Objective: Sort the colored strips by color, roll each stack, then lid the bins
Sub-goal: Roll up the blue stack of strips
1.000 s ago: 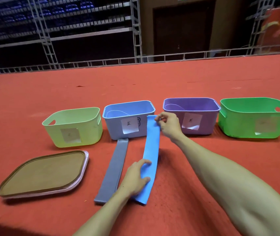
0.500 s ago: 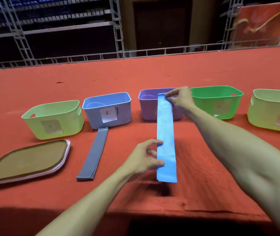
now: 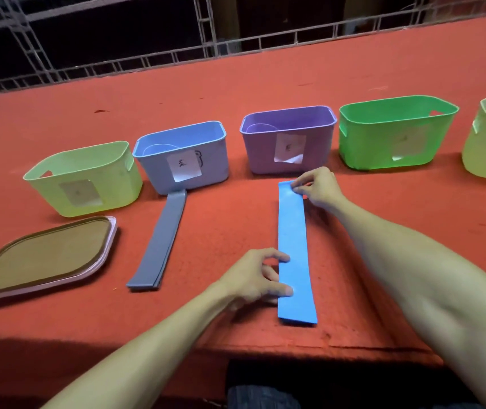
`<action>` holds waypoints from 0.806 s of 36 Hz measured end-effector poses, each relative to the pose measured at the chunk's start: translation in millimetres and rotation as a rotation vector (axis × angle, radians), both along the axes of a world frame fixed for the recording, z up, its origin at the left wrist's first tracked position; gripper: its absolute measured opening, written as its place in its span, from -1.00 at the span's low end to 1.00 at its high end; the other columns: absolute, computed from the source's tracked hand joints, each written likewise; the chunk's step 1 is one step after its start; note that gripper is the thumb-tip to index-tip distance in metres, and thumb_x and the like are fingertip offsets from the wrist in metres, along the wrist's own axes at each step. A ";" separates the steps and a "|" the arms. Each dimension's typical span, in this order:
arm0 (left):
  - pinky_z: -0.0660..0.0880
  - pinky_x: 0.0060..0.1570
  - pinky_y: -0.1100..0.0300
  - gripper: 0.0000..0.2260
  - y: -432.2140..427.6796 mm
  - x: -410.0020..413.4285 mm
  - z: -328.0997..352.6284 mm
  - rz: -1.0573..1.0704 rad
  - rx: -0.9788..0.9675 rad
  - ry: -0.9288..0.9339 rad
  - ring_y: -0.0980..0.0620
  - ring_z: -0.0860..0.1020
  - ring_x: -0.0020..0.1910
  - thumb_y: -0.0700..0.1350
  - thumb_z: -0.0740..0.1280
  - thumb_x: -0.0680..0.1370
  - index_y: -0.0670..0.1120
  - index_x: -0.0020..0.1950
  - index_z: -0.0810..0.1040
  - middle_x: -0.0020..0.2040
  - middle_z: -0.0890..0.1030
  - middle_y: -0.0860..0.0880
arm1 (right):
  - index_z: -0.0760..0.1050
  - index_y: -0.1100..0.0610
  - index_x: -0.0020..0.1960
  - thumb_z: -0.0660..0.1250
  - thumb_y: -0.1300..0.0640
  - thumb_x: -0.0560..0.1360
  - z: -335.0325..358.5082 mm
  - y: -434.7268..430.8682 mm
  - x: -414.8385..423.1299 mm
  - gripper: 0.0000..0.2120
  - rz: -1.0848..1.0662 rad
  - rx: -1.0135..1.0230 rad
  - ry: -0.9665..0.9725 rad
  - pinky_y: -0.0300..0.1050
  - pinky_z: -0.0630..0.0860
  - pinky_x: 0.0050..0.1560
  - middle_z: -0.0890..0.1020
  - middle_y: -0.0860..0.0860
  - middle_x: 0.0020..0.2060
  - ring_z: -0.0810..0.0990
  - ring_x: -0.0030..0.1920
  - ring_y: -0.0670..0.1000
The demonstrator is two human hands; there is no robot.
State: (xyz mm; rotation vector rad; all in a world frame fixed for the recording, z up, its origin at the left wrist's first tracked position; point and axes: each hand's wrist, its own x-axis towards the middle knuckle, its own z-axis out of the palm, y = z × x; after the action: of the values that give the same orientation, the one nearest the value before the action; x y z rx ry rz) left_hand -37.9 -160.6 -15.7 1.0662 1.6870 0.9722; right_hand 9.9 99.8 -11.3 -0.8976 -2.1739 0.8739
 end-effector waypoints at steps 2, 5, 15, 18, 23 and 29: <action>0.51 -0.36 0.20 -0.52 1.5 -2.6 -0.5 0.001 -0.022 -0.007 0.04 0.43 -0.46 -0.39 0.48 0.38 -0.17 0.25 0.46 -0.46 0.43 -0.03 | 0.69 0.17 -0.16 0.47 0.30 0.36 -5.7 1.4 -4.7 -0.91 -0.002 -0.001 -0.015 -0.25 0.47 -0.17 0.70 0.08 -0.24 0.55 -0.34 -0.24; 0.51 -0.35 0.21 -0.52 4.5 -5.2 1.2 -0.041 -0.062 0.064 0.07 0.46 -0.49 -0.35 0.50 0.37 -0.18 0.24 0.47 -0.48 0.46 0.01 | 0.69 0.17 -0.16 0.47 0.29 0.35 -13.4 2.0 -8.0 -0.91 0.069 0.036 -0.110 -0.23 0.45 -0.13 0.71 0.08 -0.19 0.61 -0.19 -0.07; 0.43 -0.39 0.31 -0.80 42.5 -33.5 21.9 -0.217 -0.103 0.375 0.12 0.46 -0.48 -0.18 0.47 0.44 -0.20 0.02 0.62 -0.41 0.55 -0.02 | 0.69 0.12 -0.13 0.48 0.22 0.37 -27.5 8.8 -8.5 -0.91 0.152 0.081 -0.189 -0.21 0.45 -0.06 0.71 0.01 -0.16 0.62 -0.13 -0.05; 0.47 -0.28 0.19 -0.90 74.1 -56.9 7.6 -0.032 0.023 0.464 0.11 0.48 -0.41 -0.20 0.43 0.46 -0.15 -0.04 0.64 -0.36 0.56 -0.02 | 0.69 0.09 -0.14 0.47 0.20 0.37 -32.8 10.3 -9.7 -0.92 0.144 0.074 -0.174 -0.20 0.47 -0.04 0.72 -0.01 -0.15 0.64 -0.10 -0.04; 0.43 -0.16 0.28 -0.85 131.3 -79.2 -9.8 0.291 0.209 0.565 0.10 0.54 -0.25 -0.19 0.40 0.47 -0.08 0.03 0.65 -0.20 0.62 0.01 | 0.70 0.04 -0.10 0.48 0.15 0.38 -36.3 13.2 -8.1 -0.90 0.118 0.063 -0.152 -0.30 0.36 -0.11 0.72 -0.07 -0.14 0.58 -0.16 -0.16; 0.31 -0.07 0.46 -0.73 166.8 -88.9 -18.4 0.273 0.235 0.666 0.08 0.56 -0.04 -0.18 0.38 0.51 -0.13 0.21 0.60 0.06 0.66 -0.08 | 0.70 -0.02 -0.11 0.49 0.10 0.37 -39.6 17.5 -8.8 -0.89 0.098 0.071 -0.128 -0.25 0.36 -0.13 0.72 -0.09 -0.16 0.57 -0.19 -0.14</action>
State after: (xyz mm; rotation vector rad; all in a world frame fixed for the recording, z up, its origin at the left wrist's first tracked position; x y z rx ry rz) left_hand -126.8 6.2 -34.1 1.4495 2.3473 1.0764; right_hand 1.1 117.3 -50.9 -0.8389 -2.3609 0.7996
